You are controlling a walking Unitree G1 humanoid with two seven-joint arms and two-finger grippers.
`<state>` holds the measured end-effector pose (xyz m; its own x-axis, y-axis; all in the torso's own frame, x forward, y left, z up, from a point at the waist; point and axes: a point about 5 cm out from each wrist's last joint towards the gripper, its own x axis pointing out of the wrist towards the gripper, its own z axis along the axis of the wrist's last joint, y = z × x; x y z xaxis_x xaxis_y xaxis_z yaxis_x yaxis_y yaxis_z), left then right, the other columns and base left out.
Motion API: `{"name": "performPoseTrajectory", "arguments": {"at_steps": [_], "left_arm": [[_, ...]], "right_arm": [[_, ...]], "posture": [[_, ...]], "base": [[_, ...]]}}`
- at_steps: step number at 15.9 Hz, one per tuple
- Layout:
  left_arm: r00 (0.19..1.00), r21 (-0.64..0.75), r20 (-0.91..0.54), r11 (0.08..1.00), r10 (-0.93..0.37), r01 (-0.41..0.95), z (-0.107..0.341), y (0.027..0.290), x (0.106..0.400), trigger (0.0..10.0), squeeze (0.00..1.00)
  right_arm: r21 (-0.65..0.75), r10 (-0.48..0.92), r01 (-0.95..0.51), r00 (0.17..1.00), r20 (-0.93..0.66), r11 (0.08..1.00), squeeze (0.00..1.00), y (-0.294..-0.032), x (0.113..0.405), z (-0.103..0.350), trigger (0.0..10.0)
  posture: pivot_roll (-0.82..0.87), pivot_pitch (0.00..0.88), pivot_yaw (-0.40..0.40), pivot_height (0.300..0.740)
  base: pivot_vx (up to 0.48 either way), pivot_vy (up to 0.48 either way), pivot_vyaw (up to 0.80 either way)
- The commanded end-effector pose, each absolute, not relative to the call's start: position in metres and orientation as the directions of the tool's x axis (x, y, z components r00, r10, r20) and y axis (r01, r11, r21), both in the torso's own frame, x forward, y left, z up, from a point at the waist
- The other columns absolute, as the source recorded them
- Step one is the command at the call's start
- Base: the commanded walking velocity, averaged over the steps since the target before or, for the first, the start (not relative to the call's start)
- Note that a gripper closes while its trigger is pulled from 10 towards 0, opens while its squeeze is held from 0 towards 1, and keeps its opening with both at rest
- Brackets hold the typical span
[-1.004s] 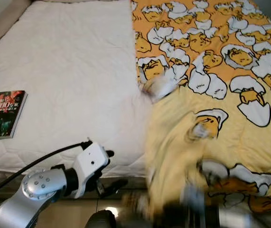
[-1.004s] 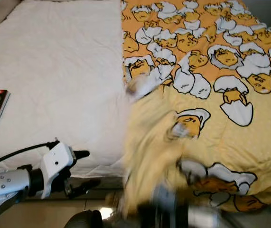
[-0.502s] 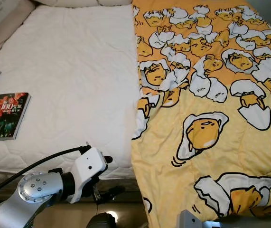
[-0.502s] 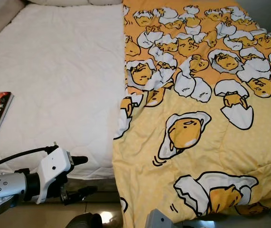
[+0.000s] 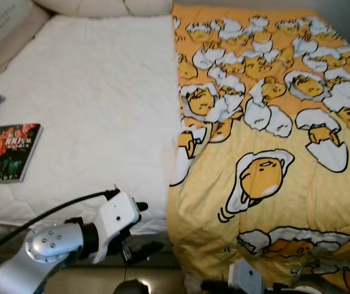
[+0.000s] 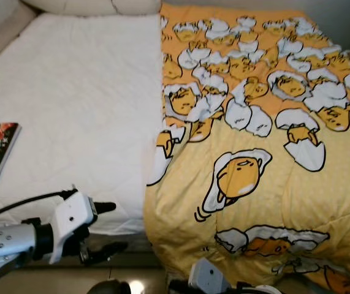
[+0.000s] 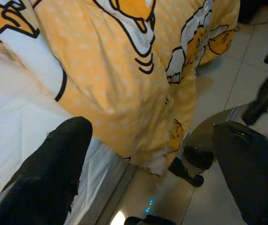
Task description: Clean up the room
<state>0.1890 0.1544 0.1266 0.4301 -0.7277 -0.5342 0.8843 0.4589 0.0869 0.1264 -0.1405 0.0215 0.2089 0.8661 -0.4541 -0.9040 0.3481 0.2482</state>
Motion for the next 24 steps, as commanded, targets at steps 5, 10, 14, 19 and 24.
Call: {"name": "performPoseTrajectory", "arguments": {"at_steps": [5, 10, 14, 19, 24], "left_arm": [[0.561, 0.021, -0.447, 0.618, -0.697, 0.786, 0.119, 0.153, 0.195, 10.0, 0.0], [0.823, 0.097, -0.378, 0.866, -0.424, 0.491, 0.097, 0.156, 0.223, 10.0, 0.0], [0.892, 0.103, -0.332, 0.928, -0.307, 0.358, 0.097, 0.159, 0.239, 10.0, 0.02], [0.916, 0.121, -0.318, 0.948, -0.243, 0.294, 0.095, 0.17, 0.243, 10.0, 0.01], [0.948, 0.12, -0.276, 0.973, -0.156, 0.195, 0.098, 0.179, 0.254, 10.0, 0.01]], "right_arm": [[0.114, 0.775, -0.819, 0.473, -0.419, 0.562, 1.0, -0.151, 0.167, 0.028, 10.0], [0.059, 0.406, -0.412, 0.846, -0.345, 0.909, 1.0, -0.161, 0.209, 0.039, 10.0], [0.043, 0.099, -0.09, 0.938, -0.333, 0.995, 1.0, -0.17, 0.215, 0.038, 10.0], [0.064, 0.03, -0.011, 0.954, -0.299, 0.998, 1.0, -0.17, 0.22, 0.045, 10.0], [0.034, -0.005, 0.016, 0.954, -0.298, 0.999, 1.0, -0.171, 0.237, 0.041, 10.0]], "posture": [[0.02, 0.0, 0.019, 0.74], [-0.02, 0.0, 0.032, 0.74], [-0.03, 0.0, 0.045, 0.74], [-0.02, 0.0, 0.032, 0.74], [0.01, 0.0, -0.009, 0.74]], "base": [[0.0, 0.0, 0.0], [0.0, 0.0, 0.0], [0.0, -0.24, 0.0], [0.0, -0.475, 0.0], [0.0, -0.451, 0.0]]}}
